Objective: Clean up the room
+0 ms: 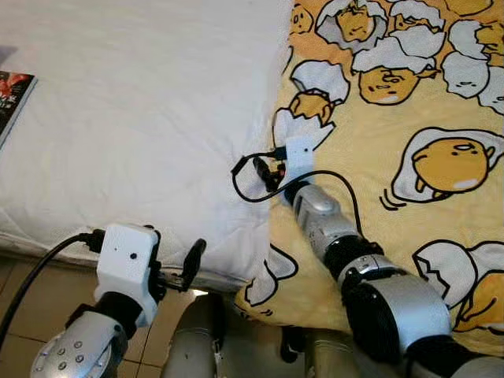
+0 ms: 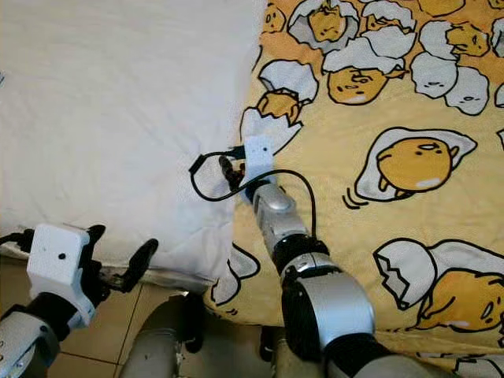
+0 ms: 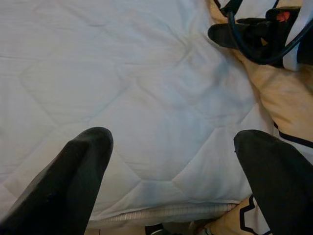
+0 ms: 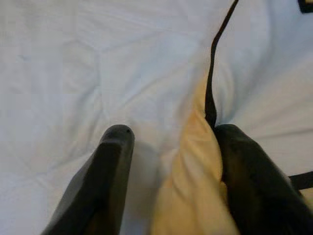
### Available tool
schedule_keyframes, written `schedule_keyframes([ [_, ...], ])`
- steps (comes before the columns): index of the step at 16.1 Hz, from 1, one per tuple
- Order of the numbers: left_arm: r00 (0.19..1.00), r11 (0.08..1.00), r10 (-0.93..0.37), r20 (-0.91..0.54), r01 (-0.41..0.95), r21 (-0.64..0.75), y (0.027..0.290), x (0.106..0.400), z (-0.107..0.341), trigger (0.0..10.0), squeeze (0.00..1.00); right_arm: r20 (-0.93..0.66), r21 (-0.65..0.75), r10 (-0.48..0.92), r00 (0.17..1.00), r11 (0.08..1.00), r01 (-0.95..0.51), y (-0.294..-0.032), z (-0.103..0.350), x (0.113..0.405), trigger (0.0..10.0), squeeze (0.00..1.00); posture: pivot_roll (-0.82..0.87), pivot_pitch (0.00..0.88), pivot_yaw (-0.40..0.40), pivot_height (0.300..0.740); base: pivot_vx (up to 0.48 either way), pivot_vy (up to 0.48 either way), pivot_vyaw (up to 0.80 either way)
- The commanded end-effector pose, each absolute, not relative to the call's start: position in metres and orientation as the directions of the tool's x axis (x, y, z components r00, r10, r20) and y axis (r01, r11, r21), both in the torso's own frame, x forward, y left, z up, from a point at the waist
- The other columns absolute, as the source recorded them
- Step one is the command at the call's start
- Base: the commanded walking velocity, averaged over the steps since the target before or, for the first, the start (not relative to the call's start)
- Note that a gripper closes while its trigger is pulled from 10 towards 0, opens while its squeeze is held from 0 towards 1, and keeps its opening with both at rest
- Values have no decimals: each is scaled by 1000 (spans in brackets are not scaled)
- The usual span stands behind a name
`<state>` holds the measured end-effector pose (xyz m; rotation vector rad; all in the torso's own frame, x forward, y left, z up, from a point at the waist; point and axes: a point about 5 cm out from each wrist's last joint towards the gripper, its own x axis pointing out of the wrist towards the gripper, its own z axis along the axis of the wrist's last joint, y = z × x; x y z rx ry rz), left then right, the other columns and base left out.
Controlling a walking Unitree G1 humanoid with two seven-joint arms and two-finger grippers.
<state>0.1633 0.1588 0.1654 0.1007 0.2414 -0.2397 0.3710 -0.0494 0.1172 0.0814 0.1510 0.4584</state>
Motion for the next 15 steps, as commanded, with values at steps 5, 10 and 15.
schedule_keyframes([
  [5,946,964,-234,-223,255,69,156,162,172,10000,0,-76,140,657,750,752,-645,-2,97,335,0,0,294,339,-24,710,0,0,0],
  [10,956,966,-234,-176,249,68,153,182,168,10000,0,92,45,537,839,839,-542,-19,116,337,10000,0,256,255,-43,710,0,0,0],
  [15,961,957,-269,-67,275,94,139,231,165,10000,0,315,-36,267,911,962,-269,-90,147,318,10000,0,159,46,-59,710,0,0,0],
])
